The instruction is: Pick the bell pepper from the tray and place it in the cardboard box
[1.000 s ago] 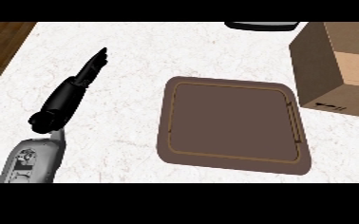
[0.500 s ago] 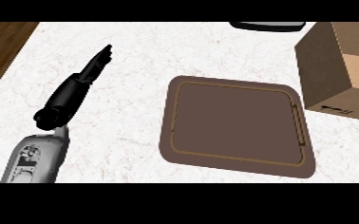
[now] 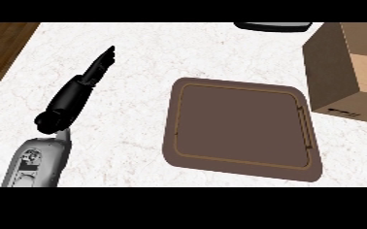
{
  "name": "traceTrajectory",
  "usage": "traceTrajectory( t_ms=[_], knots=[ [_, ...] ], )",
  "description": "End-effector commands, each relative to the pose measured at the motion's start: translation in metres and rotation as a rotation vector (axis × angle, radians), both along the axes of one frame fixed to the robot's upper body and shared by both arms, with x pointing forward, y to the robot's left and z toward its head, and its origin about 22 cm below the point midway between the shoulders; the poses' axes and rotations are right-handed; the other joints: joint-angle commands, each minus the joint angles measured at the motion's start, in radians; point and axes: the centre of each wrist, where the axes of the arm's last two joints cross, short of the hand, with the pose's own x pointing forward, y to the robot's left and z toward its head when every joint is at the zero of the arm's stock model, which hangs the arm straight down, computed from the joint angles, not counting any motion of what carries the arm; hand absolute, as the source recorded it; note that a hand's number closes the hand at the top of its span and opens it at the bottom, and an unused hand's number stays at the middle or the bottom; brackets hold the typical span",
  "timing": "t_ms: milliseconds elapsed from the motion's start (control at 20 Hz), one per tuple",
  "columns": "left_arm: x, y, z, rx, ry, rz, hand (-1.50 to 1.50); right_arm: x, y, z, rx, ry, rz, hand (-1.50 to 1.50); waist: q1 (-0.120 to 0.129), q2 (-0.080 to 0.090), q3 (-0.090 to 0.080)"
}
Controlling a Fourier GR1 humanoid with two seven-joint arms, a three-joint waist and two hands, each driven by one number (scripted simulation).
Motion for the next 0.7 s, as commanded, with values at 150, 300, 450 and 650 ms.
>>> traceTrajectory(
  t_ms=[150,300,450,650],
  knots=[
    [-0.001,0.002,-0.008,-0.014,0.019,0.022,0.0,0.014,0.011,-0.04,0.727,0.053,0.076,-1.5,-0.015,-0.001,0.003],
    [-0.001,0.006,-0.004,-0.006,0.005,0.019,0.0,0.011,0.001,-0.037,0.902,0.1,-0.015,-1.5,-0.013,-0.003,0.001],
    [-0.002,0.002,-0.003,-0.007,0.005,0.009,0.0,0.004,-0.012,-0.028,0.999,0.139,-0.108,-1.5,-0.005,0.002,0.002],
    [0.004,0.0,0.001,-0.009,-0.008,-0.004,0.0,0.004,-0.019,-0.004,1.082,0.113,-0.167,-1.5,0.005,0.016,0.004]
  ],
)
